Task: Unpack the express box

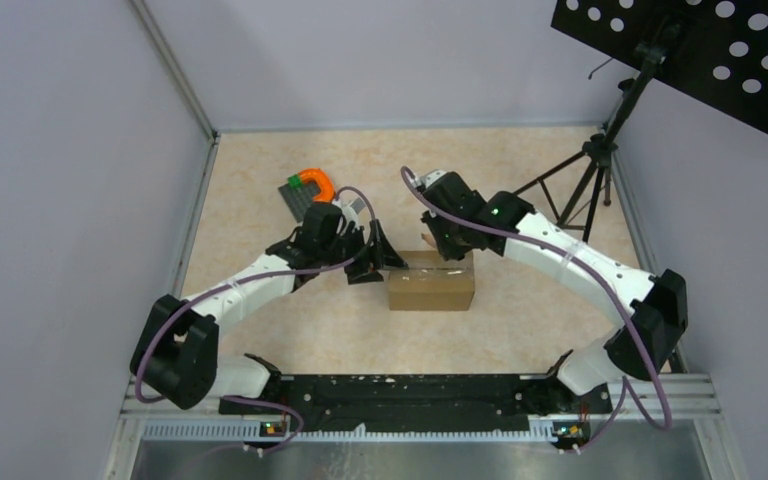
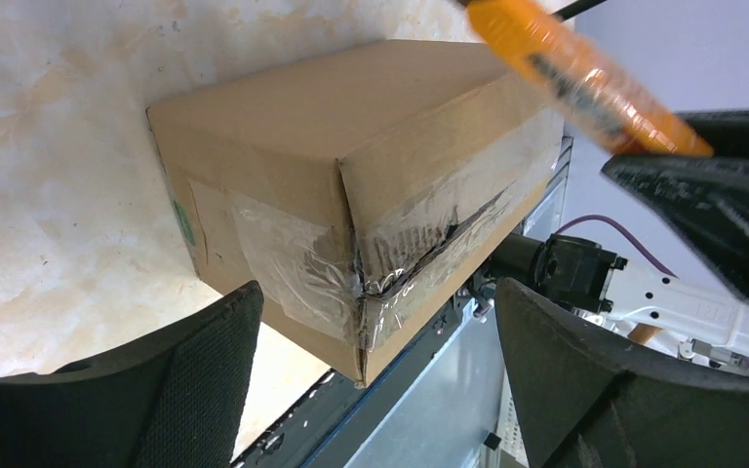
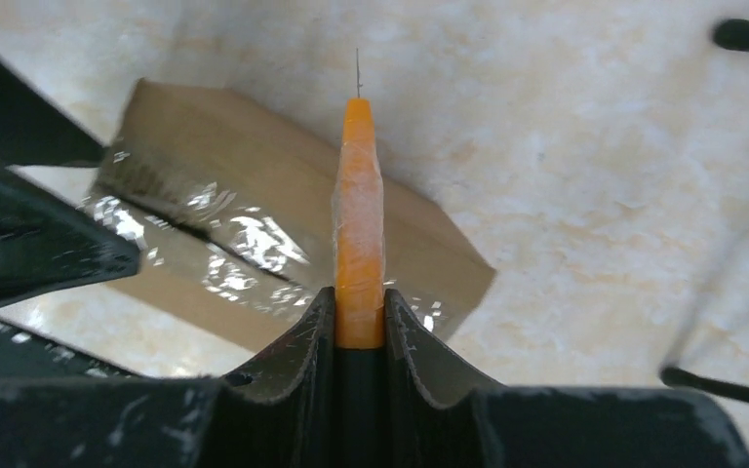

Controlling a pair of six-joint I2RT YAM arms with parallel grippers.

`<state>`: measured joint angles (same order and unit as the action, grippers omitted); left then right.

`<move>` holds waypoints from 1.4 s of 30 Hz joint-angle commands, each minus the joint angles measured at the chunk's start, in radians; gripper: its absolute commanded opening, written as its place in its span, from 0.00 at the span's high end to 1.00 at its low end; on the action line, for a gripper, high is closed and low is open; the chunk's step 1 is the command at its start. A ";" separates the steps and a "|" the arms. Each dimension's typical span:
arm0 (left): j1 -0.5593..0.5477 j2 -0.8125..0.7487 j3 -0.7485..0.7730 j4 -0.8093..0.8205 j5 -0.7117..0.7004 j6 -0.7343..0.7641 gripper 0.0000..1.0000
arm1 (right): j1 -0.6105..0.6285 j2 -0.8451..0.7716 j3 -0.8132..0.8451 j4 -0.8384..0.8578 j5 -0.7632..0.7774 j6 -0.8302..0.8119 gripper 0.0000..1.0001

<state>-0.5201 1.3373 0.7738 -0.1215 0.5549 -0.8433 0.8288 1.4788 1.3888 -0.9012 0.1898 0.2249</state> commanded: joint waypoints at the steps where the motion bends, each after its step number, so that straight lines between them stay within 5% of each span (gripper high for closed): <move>1: -0.003 -0.006 0.026 -0.010 -0.017 0.018 0.10 | -0.004 0.002 0.071 -0.110 0.264 0.055 1.00; 11: -0.008 -0.060 0.053 -0.146 -0.080 0.138 0.13 | -0.014 0.022 0.078 -0.311 0.482 0.166 1.00; 22: -0.008 0.006 0.109 -0.088 -0.049 0.144 0.22 | 0.115 -0.020 0.035 -0.470 0.393 0.274 1.00; 42: -0.007 0.245 0.348 -0.042 -0.038 0.184 0.31 | 0.244 -0.059 0.056 -0.348 0.118 0.296 1.00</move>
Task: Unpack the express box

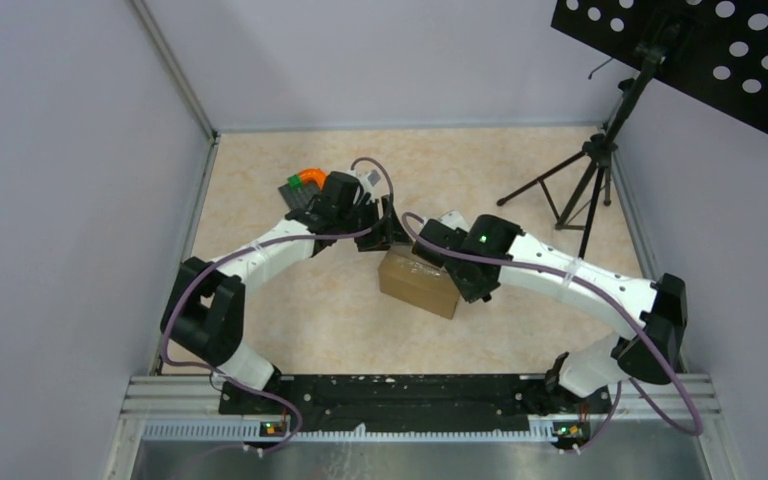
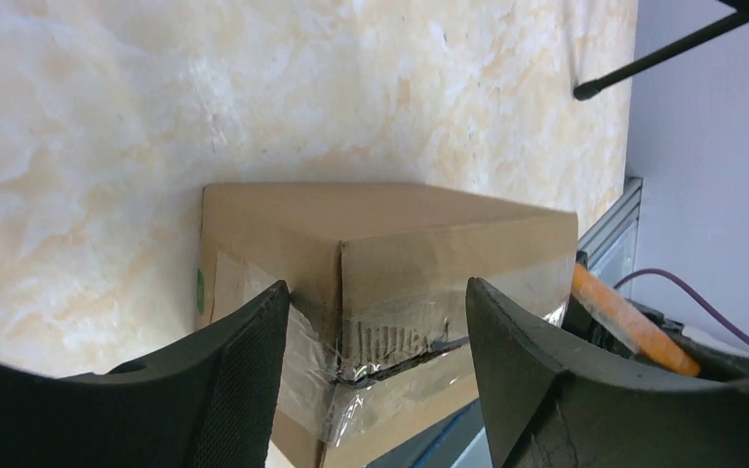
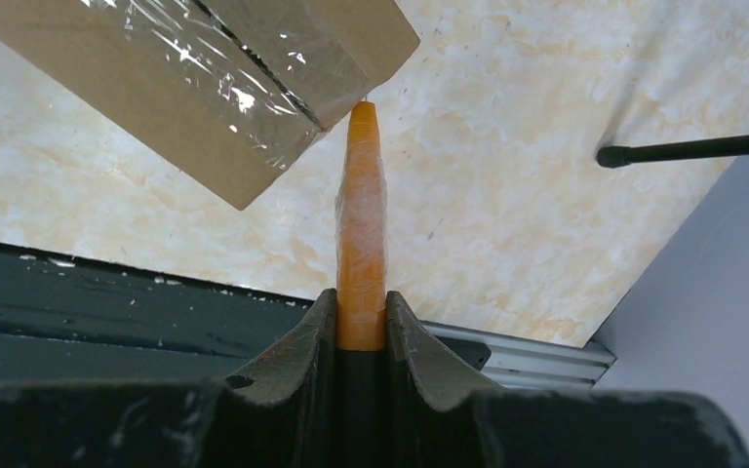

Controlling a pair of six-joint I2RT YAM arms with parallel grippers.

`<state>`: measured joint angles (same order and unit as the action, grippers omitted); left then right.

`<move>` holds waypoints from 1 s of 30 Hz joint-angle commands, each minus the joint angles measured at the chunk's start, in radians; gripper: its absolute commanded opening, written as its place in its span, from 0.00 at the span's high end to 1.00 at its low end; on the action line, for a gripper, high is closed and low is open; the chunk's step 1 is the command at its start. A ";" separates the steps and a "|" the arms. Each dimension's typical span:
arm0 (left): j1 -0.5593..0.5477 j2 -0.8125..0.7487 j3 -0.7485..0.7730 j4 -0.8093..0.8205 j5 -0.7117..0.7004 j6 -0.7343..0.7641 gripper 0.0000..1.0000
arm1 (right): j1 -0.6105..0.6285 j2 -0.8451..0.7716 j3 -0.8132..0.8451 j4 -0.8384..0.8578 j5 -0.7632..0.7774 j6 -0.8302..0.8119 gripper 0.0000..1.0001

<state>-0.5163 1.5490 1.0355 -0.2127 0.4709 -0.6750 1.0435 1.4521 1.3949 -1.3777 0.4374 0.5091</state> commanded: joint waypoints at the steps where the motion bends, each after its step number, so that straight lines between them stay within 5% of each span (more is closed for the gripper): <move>1: -0.010 0.042 0.099 0.046 0.045 0.018 0.31 | 0.030 -0.032 0.052 0.122 -0.121 0.011 1.00; 11: 0.002 0.118 0.242 -0.026 0.031 0.088 0.27 | 0.025 -0.067 0.064 0.037 -0.047 0.038 1.00; 19: 0.090 0.014 0.244 -0.160 -0.036 0.147 0.24 | -0.029 -0.099 0.130 -0.093 0.090 0.055 1.00; 30: 0.107 -0.221 -0.053 -0.113 0.023 0.033 0.27 | -0.009 0.035 0.446 0.054 0.160 -0.194 1.00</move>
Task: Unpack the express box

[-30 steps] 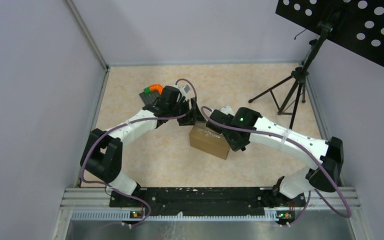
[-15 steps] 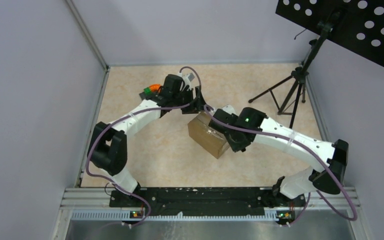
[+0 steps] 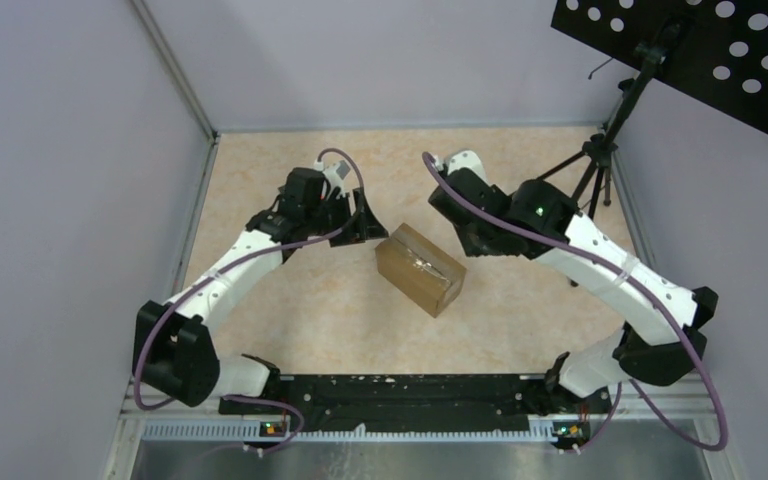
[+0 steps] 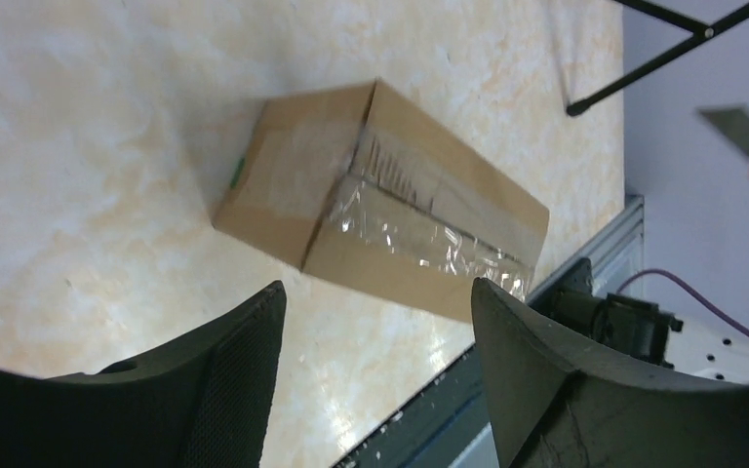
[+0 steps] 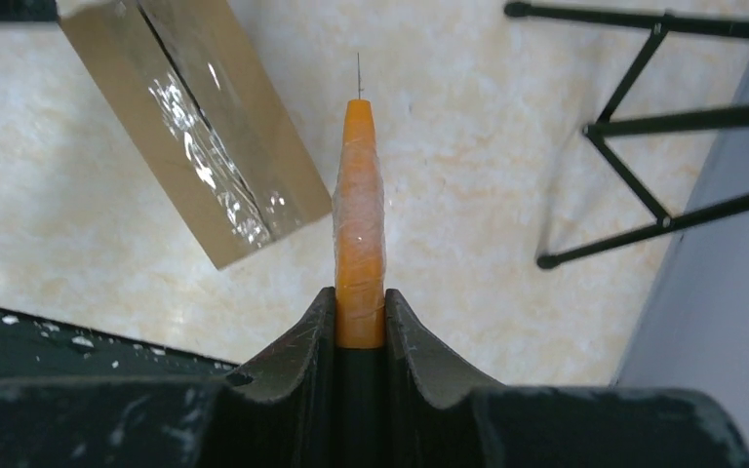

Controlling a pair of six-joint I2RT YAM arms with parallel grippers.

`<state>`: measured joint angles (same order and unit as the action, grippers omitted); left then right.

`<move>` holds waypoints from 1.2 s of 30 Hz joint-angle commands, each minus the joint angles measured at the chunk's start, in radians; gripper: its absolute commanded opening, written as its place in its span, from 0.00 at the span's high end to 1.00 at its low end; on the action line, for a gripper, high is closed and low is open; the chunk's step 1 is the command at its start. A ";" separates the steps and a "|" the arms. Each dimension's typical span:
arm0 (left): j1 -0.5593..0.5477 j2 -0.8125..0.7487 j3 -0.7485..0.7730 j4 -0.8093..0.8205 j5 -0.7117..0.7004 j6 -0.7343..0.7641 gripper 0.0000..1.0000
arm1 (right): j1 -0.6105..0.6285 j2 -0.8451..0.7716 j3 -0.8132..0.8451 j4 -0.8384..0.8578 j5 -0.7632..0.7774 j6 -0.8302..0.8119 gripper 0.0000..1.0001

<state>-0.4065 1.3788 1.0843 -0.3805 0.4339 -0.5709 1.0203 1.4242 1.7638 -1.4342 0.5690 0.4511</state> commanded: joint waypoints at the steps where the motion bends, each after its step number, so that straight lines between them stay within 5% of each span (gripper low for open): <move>1: -0.003 -0.059 -0.122 0.071 0.077 -0.090 0.28 | 0.014 0.085 0.090 0.123 0.044 -0.153 1.00; 9: -0.004 -0.085 -0.207 0.164 0.149 -0.148 0.29 | -0.044 0.193 0.036 0.118 0.145 -0.151 1.00; 18: -0.003 -0.025 -0.189 0.193 0.161 -0.140 0.28 | 0.011 0.153 -0.116 0.115 -0.023 -0.087 1.00; 36: 0.000 0.076 -0.111 0.204 0.150 -0.100 0.28 | 0.073 0.112 -0.109 0.156 -0.164 -0.042 1.00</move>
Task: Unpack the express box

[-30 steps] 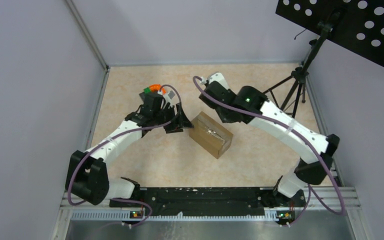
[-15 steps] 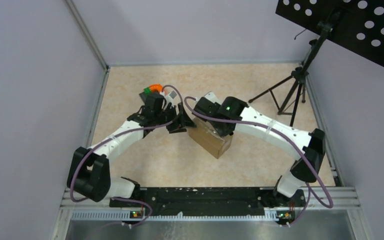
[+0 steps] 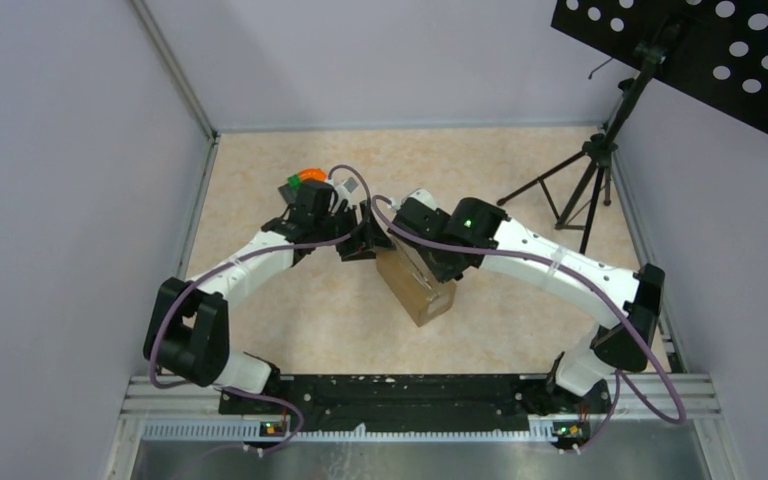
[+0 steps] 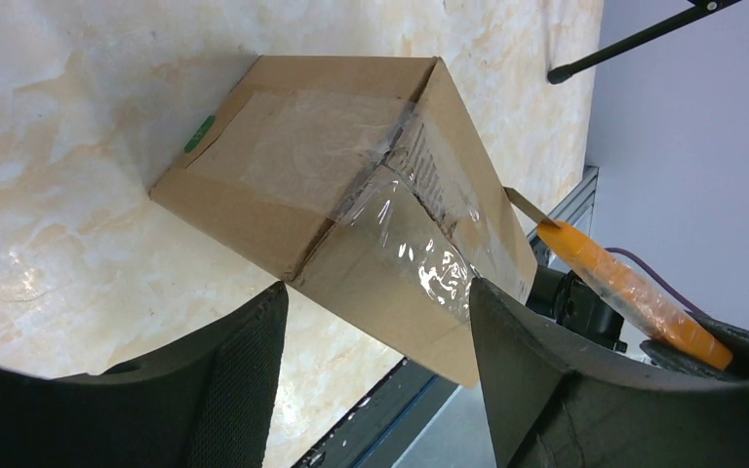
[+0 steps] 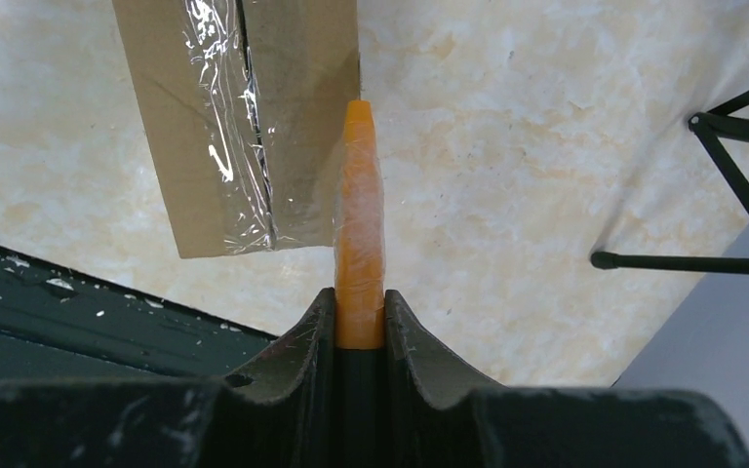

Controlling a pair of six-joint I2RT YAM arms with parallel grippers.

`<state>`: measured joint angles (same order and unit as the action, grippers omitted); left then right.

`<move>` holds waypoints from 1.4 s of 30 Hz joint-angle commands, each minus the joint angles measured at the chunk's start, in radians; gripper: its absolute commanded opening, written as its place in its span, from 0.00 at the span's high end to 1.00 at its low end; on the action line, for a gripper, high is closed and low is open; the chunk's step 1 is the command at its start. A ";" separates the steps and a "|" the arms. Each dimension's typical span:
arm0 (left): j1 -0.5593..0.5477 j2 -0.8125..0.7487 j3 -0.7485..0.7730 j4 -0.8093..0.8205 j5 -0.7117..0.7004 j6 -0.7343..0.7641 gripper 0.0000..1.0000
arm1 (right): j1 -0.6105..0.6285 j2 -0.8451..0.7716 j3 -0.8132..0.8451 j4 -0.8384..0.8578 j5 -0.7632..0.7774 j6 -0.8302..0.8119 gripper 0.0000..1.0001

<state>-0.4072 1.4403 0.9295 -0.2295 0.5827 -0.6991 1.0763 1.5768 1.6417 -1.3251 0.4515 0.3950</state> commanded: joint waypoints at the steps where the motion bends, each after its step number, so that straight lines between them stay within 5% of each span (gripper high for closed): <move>1: 0.003 0.018 0.046 0.052 0.002 0.029 0.28 | 0.017 -0.044 0.014 0.053 -0.049 0.012 1.00; 8: 0.006 -0.008 0.042 -0.004 -0.041 0.049 0.30 | 0.016 -0.014 0.121 -0.012 0.134 0.039 1.00; 18: 0.006 -0.011 0.000 0.025 -0.080 0.023 0.34 | 0.023 0.068 0.273 0.062 0.050 -0.052 1.00; 42: -0.011 0.003 -0.093 0.035 -0.155 -0.023 0.43 | 0.032 0.096 0.129 0.214 0.029 -0.097 1.00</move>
<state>-0.4122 1.4528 0.8742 -0.1661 0.4988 -0.7315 1.0931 1.6928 1.7863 -1.1610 0.4599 0.3058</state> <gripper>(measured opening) 0.568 0.182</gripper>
